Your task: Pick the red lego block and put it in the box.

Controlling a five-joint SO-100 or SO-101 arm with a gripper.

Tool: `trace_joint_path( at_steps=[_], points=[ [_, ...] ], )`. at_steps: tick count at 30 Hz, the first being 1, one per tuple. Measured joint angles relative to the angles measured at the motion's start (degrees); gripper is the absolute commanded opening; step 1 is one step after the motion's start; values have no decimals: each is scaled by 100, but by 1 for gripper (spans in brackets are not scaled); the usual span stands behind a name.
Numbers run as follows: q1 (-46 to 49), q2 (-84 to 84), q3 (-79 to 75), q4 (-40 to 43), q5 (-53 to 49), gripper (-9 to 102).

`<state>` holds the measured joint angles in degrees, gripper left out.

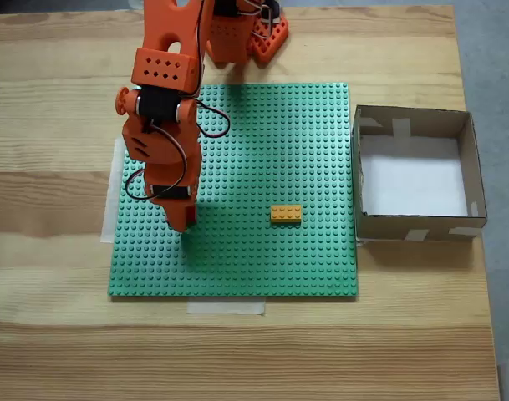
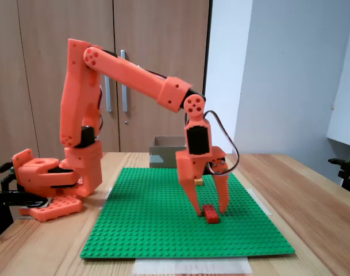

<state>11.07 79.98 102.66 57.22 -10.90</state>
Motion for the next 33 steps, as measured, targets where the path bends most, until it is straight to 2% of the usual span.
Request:
trace_joint_path(
  at_steps=[23,25,33],
  points=[
    [-35,0,-18,0,-176,3],
    [-35,0,-18,0,-193,-1],
    [53,0,-44,-18,-211,-1]
  ],
)
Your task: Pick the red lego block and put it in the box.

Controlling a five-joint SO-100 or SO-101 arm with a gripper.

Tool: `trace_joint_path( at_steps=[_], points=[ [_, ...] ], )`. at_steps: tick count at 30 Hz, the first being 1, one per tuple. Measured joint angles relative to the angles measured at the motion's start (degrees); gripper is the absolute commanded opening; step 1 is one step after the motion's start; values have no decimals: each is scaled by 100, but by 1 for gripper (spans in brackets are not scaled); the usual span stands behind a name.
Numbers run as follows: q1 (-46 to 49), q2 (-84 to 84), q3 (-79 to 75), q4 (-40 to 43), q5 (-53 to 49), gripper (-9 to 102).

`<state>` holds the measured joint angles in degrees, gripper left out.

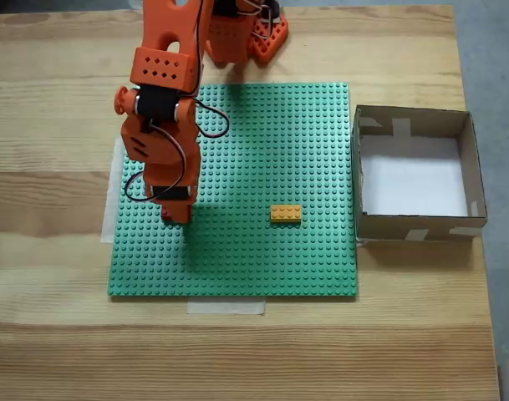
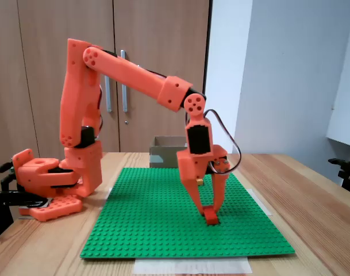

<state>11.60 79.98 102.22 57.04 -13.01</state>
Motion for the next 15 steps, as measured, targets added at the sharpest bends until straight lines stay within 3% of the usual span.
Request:
trace_joint_path(
  at_steps=[15],
  points=[
    [44,176,9,141,0,-1]
  ],
)
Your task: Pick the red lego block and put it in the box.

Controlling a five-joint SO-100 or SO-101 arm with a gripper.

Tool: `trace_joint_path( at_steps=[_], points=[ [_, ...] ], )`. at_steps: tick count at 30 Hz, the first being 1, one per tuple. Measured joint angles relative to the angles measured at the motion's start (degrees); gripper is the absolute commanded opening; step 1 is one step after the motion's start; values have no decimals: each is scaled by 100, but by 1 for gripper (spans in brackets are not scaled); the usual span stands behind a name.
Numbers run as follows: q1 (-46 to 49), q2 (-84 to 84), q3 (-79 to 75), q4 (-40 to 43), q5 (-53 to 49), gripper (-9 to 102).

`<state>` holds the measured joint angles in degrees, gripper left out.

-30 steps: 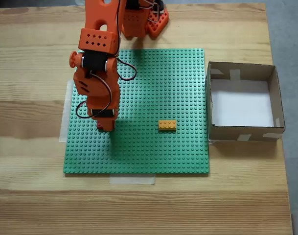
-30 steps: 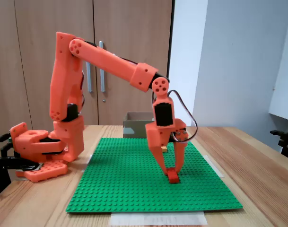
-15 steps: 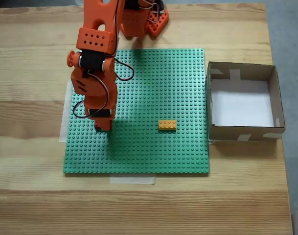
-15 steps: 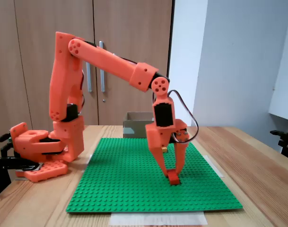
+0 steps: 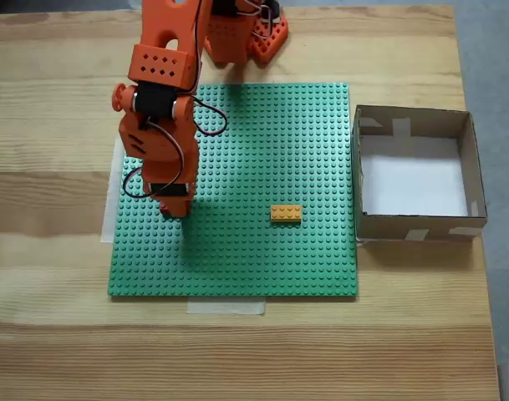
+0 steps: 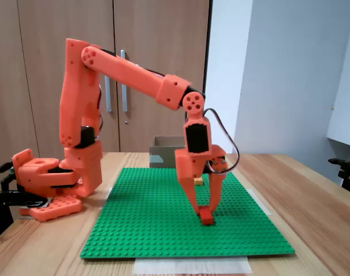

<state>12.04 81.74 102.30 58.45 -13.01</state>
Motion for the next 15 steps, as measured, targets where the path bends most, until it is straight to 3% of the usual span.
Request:
trace_joint_path(
  at_steps=[15],
  points=[
    [-281,1336,9,316,246,-1]
  ],
)
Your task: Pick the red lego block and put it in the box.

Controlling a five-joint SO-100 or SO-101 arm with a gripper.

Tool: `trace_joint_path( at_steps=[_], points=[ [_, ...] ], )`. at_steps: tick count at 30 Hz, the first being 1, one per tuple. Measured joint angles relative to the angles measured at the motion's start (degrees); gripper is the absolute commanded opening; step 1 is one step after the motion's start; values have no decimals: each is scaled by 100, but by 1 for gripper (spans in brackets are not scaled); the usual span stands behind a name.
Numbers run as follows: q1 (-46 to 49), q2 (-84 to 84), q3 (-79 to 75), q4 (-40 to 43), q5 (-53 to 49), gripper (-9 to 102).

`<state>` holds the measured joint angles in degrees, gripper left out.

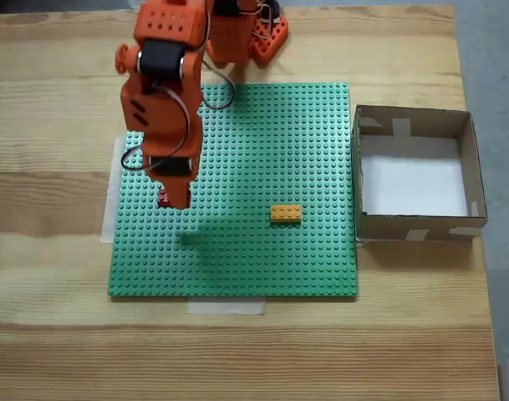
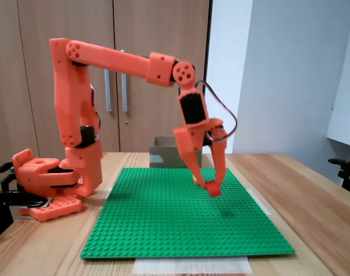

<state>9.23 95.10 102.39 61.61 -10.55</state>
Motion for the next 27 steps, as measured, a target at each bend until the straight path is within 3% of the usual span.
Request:
trace_joint_path(
  at_steps=[13,27],
  points=[
    [-905,1626,220,589,149,-1],
    [-2083,2566,475,686,448,-1]
  ],
)
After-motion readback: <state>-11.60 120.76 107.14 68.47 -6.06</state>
